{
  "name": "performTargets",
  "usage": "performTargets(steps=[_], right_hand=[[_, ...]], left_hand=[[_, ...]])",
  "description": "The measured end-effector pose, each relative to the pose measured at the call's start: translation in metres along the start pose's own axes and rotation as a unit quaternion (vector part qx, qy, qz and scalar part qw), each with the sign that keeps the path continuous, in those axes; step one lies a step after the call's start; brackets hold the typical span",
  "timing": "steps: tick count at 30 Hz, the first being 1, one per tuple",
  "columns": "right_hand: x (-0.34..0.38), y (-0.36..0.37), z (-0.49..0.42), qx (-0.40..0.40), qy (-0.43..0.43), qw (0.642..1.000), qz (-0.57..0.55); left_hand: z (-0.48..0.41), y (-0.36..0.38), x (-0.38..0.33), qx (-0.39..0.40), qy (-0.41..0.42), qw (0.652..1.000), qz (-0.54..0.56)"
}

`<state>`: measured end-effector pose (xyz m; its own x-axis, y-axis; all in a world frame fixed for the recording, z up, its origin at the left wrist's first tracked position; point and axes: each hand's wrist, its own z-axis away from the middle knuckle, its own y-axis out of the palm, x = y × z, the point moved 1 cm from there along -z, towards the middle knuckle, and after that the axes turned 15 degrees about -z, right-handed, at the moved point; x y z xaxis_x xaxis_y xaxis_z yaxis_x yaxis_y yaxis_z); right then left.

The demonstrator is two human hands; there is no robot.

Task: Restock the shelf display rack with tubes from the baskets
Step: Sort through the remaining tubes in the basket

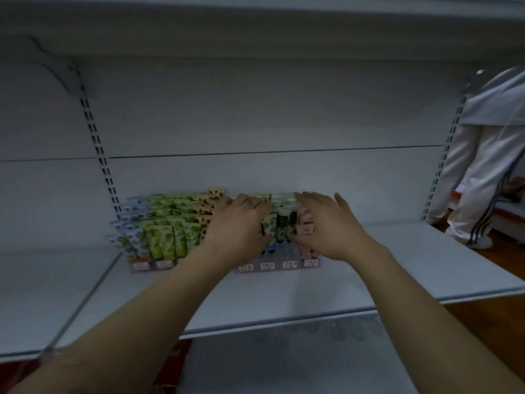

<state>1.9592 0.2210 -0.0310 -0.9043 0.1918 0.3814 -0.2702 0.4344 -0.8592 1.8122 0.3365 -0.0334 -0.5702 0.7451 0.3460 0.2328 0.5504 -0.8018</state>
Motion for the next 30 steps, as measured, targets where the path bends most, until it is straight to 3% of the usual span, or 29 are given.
performTargets(steps=[7, 14, 19, 24, 28, 30], right_hand=[[0.018, 0.019, 0.091, -0.020, -0.035, 0.999, 0.007], [0.004, 0.094, 0.177, 0.172, 0.048, 0.983, 0.031], [-0.037, 0.172, 0.226, 0.313, 0.107, 0.942, 0.049], [-0.059, 0.226, 0.261, 0.481, 0.140, 0.861, 0.091], [-0.077, 0.254, 0.275, 0.567, 0.206, 0.791, 0.102], [-0.075, 0.261, 0.278, 0.573, 0.214, 0.784, 0.104]], left_hand=[[0.087, -0.005, -0.034, 0.001, 0.015, 0.998, 0.058], [0.173, 0.053, -0.095, 0.004, 0.024, 0.989, 0.146], [0.245, 0.123, -0.138, 0.206, 0.016, 0.961, 0.187], [0.315, 0.185, -0.169, 0.382, 0.051, 0.907, 0.171], [0.344, 0.209, -0.185, 0.446, 0.107, 0.877, 0.144], [0.345, 0.216, -0.194, 0.459, 0.135, 0.868, 0.131]])
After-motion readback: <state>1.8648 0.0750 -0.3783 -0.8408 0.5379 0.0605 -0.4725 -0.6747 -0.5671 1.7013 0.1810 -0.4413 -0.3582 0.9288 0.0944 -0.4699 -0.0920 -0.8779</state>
